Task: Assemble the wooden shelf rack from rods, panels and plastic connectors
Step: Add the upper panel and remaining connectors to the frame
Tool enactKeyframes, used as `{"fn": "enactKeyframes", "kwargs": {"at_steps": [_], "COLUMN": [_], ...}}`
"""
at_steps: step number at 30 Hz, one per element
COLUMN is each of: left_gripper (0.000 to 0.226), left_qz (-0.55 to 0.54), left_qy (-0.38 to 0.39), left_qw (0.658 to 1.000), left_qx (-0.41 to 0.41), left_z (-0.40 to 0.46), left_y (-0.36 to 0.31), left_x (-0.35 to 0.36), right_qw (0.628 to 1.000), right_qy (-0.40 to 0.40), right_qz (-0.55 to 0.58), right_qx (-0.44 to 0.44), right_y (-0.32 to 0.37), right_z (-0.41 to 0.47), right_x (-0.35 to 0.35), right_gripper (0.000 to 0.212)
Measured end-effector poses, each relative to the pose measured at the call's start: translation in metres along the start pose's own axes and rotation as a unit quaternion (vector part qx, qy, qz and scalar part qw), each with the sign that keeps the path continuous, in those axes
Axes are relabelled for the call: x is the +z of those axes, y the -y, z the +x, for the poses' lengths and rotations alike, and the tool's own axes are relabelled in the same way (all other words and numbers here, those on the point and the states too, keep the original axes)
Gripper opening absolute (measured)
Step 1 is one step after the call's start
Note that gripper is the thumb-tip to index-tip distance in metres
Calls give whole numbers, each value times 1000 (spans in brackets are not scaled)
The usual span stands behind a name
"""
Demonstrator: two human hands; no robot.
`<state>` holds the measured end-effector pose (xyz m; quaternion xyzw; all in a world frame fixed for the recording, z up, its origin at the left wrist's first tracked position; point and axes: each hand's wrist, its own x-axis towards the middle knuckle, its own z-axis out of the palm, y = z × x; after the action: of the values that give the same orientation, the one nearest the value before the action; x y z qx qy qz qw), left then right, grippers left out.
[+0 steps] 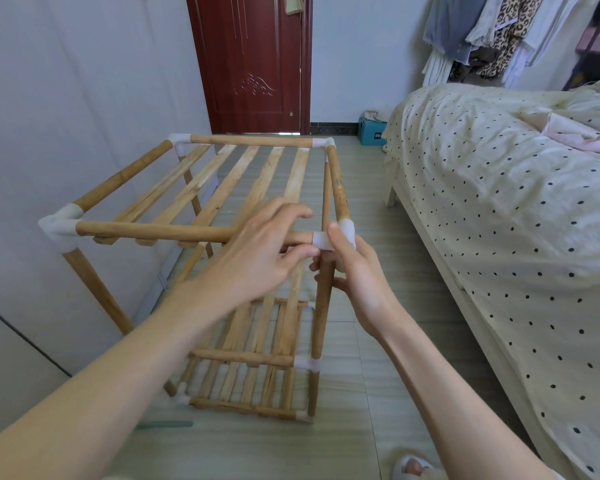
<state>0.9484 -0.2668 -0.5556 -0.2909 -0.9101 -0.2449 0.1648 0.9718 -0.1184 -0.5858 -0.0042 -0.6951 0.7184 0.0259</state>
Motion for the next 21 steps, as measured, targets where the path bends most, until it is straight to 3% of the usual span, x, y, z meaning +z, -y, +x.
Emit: {"fn": "enactKeyframes", "kwargs": {"at_steps": [3, 6, 9, 14, 17, 21], "left_gripper": [46, 42, 32, 19, 13, 21], "left_qz": [97, 120, 85, 70, 71, 65], "left_qy": [31, 67, 47, 16, -12, 9], "left_qw": [994, 990, 993, 995, 994, 994], "left_qx": [33, 41, 61, 63, 76, 89], "left_z": [1, -5, -9, -7, -8, -6], "left_y": [17, 35, 42, 36, 33, 27], "left_x": [-19, -29, -30, -25, -22, -18], "right_qw": [999, 998, 988, 973, 974, 974], "right_qy": [37, 2, -8, -10, -19, -30], "right_qz": [4, 24, 98, 181, 177, 167], "right_qx": [16, 57, 121, 139, 138, 148], "right_y": [2, 6, 16, 22, 20, 19], "right_z": [2, 14, 30, 41, 43, 41], "right_x": [-5, -11, -13, -3, -5, -7], "right_gripper": [90, 93, 83, 40, 35, 35]}}
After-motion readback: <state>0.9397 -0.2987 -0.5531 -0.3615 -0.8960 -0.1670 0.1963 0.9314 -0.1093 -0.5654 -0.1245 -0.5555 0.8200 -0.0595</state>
